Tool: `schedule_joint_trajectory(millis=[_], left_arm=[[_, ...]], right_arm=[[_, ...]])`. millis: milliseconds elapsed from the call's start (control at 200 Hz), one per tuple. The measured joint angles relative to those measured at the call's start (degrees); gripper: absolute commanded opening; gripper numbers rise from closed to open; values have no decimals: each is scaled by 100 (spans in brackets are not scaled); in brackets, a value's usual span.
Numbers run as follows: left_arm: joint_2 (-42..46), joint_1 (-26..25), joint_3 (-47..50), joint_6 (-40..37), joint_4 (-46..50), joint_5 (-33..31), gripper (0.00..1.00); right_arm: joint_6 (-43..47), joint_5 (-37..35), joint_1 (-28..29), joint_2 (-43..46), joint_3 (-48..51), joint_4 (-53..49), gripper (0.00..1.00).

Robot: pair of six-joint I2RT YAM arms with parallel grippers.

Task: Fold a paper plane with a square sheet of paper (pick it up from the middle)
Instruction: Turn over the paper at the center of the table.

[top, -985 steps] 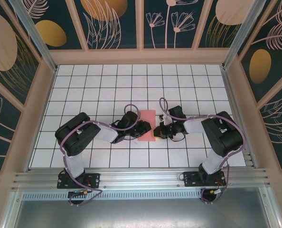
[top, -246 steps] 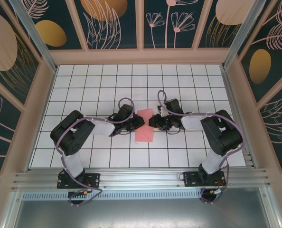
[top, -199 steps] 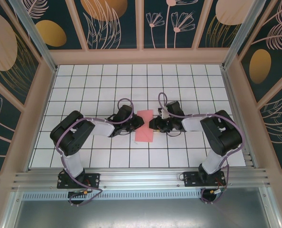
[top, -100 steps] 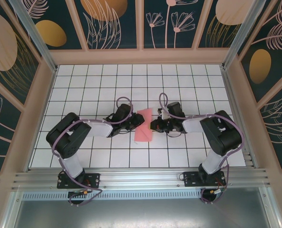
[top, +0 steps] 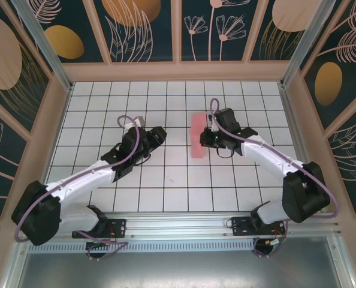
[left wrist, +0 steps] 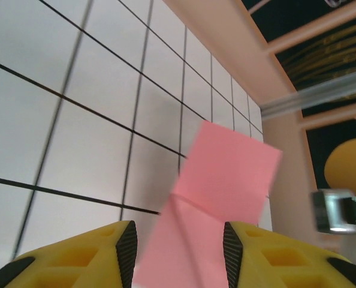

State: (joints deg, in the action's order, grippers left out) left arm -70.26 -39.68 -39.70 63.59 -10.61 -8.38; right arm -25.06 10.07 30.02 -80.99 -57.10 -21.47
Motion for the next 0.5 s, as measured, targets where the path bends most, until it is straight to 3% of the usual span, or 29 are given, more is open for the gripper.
schedule_joint_trajectory(millis=[130,230,365,500], left_arm=[[686,94,398,7,407,-627,45],[1073,146,627,13,669,-994,44],[1484,162,758,52,949,-1335,44],[1895,170,846,94,1075,-1554,43]], right_arm=[[146,-1908,584,-151,-1071,-1478,0],[186,-2929,1038,-632,-1543,-2352,0],[177,-3644,1646,-1692,-1893,-3093,0],[72,-3847,2306,-2872,-2446,-3491,1]])
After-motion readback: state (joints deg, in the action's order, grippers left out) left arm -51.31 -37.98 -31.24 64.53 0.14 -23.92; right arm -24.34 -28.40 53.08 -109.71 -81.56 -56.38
